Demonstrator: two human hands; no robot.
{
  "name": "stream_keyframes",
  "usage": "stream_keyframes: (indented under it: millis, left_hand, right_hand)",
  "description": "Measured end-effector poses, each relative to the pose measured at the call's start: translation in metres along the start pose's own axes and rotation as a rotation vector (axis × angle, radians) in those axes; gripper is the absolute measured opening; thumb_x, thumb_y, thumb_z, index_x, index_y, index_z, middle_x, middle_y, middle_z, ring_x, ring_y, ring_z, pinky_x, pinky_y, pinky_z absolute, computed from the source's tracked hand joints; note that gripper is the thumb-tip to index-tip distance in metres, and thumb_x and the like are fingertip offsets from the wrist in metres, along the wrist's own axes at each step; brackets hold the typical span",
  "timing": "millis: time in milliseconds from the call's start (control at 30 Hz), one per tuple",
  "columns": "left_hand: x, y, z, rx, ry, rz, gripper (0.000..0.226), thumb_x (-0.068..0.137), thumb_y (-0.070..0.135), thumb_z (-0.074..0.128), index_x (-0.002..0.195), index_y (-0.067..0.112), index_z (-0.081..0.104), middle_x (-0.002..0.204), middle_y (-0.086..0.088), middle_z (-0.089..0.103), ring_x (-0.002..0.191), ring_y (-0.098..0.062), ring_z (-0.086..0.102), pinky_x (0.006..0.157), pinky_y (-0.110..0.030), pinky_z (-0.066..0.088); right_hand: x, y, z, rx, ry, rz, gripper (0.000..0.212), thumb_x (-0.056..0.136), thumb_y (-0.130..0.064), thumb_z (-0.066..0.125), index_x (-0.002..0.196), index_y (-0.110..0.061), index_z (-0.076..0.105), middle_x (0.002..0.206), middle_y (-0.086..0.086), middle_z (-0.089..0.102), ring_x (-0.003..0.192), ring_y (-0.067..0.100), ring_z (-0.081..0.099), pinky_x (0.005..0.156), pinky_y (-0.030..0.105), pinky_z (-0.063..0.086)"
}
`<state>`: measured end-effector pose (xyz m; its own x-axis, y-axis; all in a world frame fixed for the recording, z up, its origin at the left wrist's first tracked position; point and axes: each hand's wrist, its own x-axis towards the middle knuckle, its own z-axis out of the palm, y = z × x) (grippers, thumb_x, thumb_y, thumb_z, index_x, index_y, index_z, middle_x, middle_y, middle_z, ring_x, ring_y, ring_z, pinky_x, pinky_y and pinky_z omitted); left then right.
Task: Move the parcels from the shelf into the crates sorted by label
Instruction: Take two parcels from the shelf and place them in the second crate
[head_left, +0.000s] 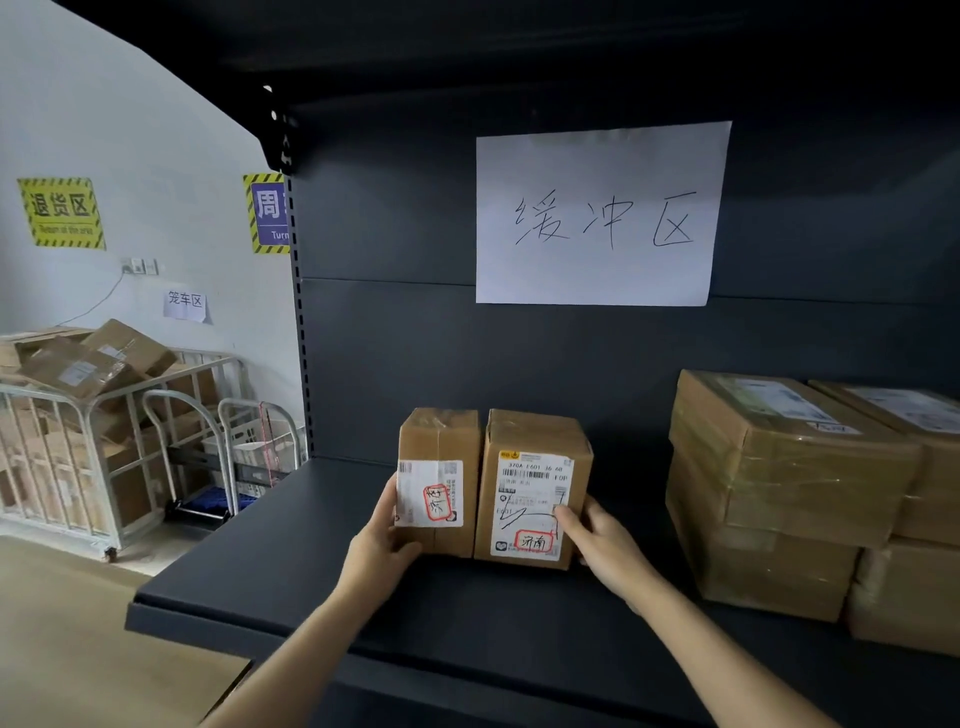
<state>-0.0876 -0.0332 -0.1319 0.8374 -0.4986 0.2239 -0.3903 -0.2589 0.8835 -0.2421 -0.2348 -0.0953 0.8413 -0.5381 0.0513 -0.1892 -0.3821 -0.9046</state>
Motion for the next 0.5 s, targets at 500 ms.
stream_keyframes:
  millis: [500]
  left_hand:
    - [0.008,0.002,0.008,0.108,-0.049,-0.113,0.077,0.079,0.0,0.066,0.142,0.022,0.029,0.126,0.002,0.054,0.123,-0.02,0.048,0.101,-0.032,0.039]
  right_hand:
    - [0.009,0.013,0.018,-0.061,0.019,0.06,0.043,0.097,-0.025,0.046,0.137,-0.013,0.039,0.136,0.004,0.052,0.126,0.019,0.049,0.102,0.029,0.039]
